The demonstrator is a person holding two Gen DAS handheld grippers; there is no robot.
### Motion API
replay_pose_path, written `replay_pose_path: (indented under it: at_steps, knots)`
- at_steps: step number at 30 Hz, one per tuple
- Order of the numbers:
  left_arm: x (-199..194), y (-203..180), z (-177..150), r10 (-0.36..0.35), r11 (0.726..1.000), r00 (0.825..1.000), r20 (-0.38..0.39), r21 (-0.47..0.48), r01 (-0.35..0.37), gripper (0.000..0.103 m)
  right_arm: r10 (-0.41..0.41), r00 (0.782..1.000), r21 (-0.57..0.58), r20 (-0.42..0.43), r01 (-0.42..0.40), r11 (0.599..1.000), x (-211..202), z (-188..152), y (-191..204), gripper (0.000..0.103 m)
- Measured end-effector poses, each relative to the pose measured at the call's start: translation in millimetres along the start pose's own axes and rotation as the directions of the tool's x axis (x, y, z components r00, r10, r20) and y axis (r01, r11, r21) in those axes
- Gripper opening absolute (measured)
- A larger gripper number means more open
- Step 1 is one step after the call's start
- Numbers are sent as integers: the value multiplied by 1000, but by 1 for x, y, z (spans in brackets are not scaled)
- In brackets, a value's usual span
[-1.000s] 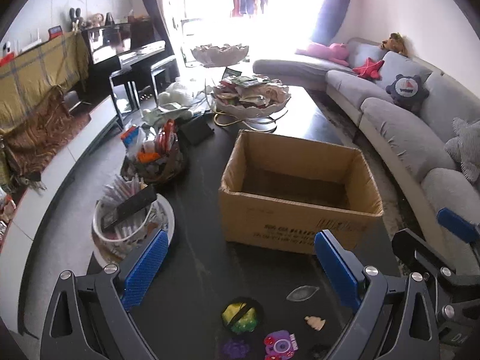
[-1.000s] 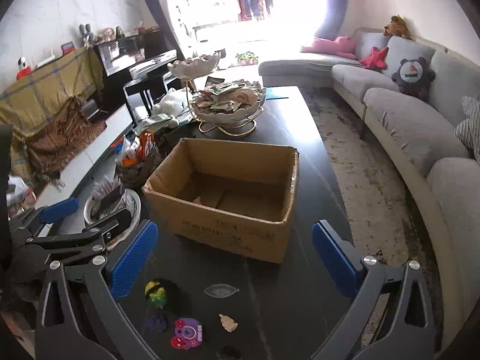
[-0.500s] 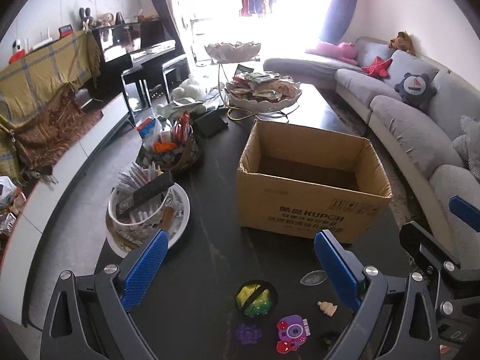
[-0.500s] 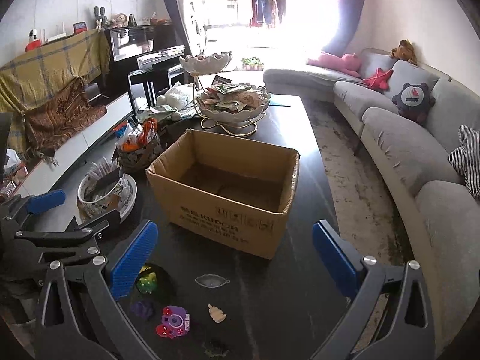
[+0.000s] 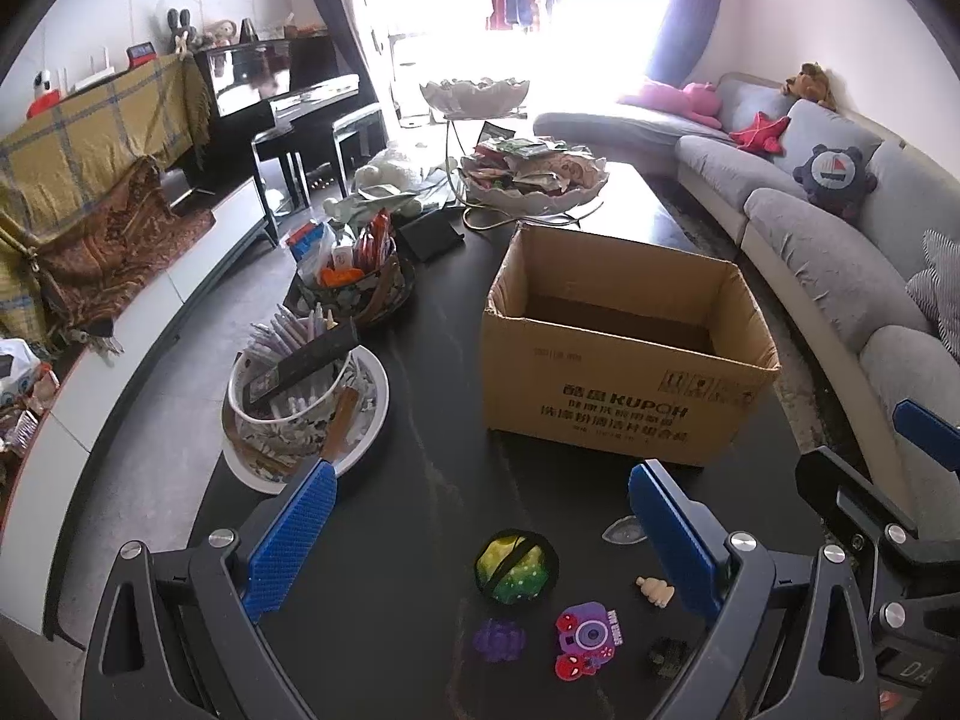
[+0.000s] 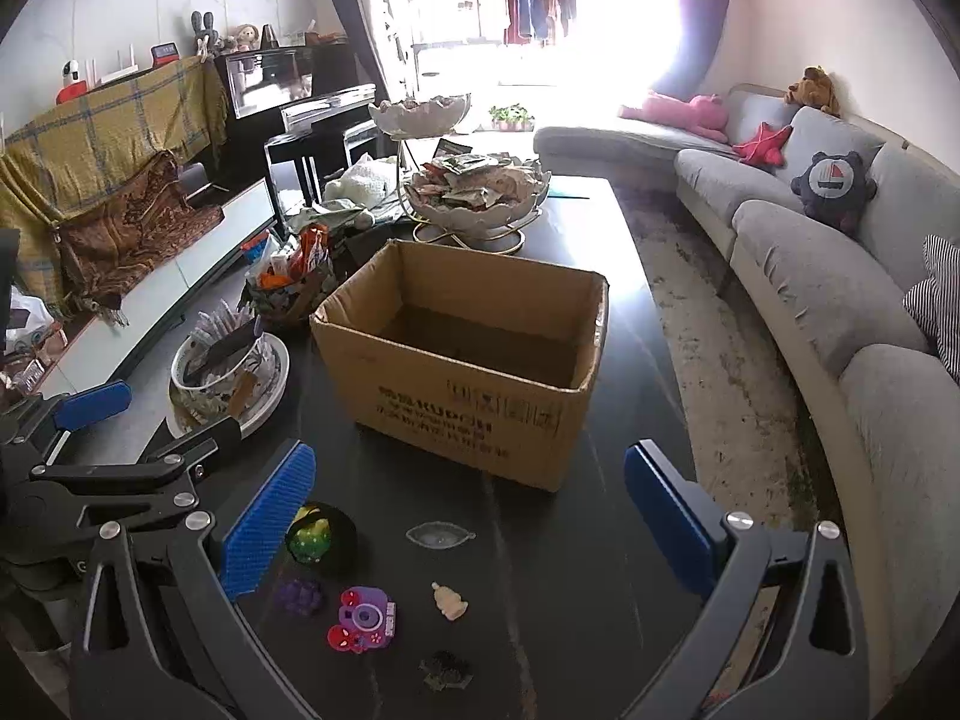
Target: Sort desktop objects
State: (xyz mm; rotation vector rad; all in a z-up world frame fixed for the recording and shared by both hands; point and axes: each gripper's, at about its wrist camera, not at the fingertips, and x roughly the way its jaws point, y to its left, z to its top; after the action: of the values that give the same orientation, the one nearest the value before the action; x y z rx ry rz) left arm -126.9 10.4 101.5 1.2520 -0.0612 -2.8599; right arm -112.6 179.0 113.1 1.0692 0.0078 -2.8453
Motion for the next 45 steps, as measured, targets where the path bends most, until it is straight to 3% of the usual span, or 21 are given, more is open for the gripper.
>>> replay_pose_path:
  at_steps: [13, 29, 45]
  knots:
    - [-12, 2, -17, 15, 1000, 1000, 2, -2, -15, 97, -2, 1000, -13, 6, 2, 1000, -13, -15, 5, 102]
    - [-6, 6, -43, 11, 1000, 998, -56, -11, -12, 97, -7, 1000, -29, -18, 7, 1000, -14, -38, 10, 102]
    - [0, 7, -49, 13, 1000, 998, -67, -1, -14, 97, -24, 999, -56, -34, 22, 998, -11, -45, 14, 102]
